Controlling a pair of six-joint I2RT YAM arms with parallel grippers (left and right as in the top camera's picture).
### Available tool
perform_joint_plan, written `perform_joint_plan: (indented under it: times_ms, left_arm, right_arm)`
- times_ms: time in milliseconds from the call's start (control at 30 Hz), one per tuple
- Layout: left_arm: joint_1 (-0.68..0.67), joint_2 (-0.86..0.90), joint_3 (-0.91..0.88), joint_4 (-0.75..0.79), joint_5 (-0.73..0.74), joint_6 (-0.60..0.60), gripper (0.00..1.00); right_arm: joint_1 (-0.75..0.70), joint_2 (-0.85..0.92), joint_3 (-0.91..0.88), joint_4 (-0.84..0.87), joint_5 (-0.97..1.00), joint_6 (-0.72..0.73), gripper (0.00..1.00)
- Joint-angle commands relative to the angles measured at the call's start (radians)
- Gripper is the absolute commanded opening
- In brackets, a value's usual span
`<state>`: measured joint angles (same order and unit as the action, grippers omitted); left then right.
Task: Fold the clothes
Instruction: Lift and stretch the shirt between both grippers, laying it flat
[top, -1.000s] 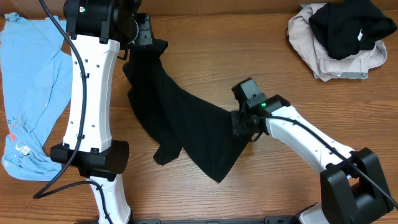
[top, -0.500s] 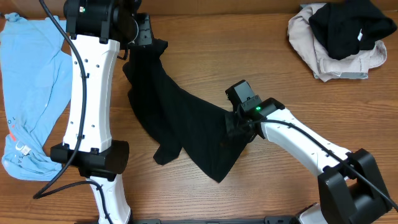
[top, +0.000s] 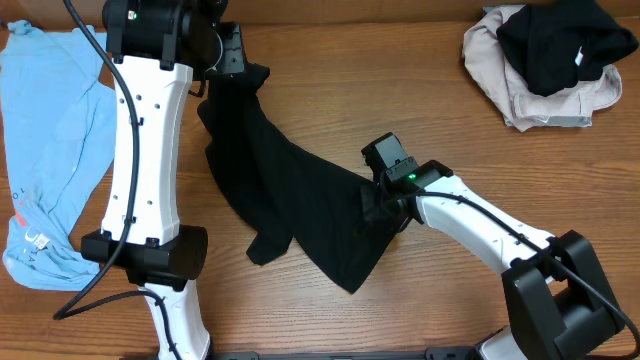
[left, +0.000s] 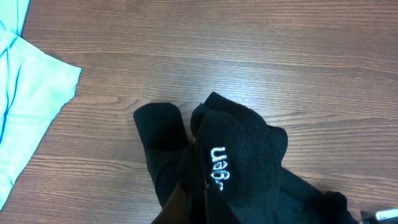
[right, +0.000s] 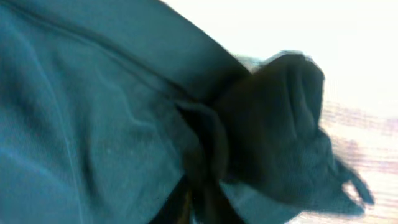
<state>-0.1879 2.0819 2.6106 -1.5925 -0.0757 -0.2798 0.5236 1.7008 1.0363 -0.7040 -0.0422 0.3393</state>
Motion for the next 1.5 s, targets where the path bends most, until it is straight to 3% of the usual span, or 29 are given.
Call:
perform_joint_plan:
  times_ms: [0, 333, 700, 933, 1167, 1467]
  left_arm:
    - [0.005, 0.006, 0.003, 0.008, -0.013, 0.033, 0.04]
    - [0.007, -0.117, 0.093, 0.01, -0.053, 0.041, 0.04]
    - [0.006, -0.455, 0.164, 0.008, -0.127, 0.04, 0.07]
    - [0.006, -0.644, 0.164, 0.007, -0.256, 0.01, 0.06]
    - [0.006, -0.755, 0.163, -0.02, -0.272, 0.005, 0.04]
    - [0.006, -0.692, 0.102, -0.056, -0.275, -0.016, 0.04]
  right_arm:
    - [-0.001, -0.018, 0.076, -0.02, -0.005, 0.006, 0.04]
    - [-0.113, -0.147, 0.462, -0.314, -0.005, -0.047, 0.04]
    - [-0.34, -0.289, 1.015, -0.656, -0.042, -0.14, 0.04]
    - [-0.364, -0.365, 1.284, -0.842, -0.05, -0.165, 0.04]
    - [-0.364, -0.475, 1.4, -0.953, -0.049, -0.161, 0.04]
    - [-0.364, -0.484, 1.371, -0.986, -0.01, -0.166, 0.04]
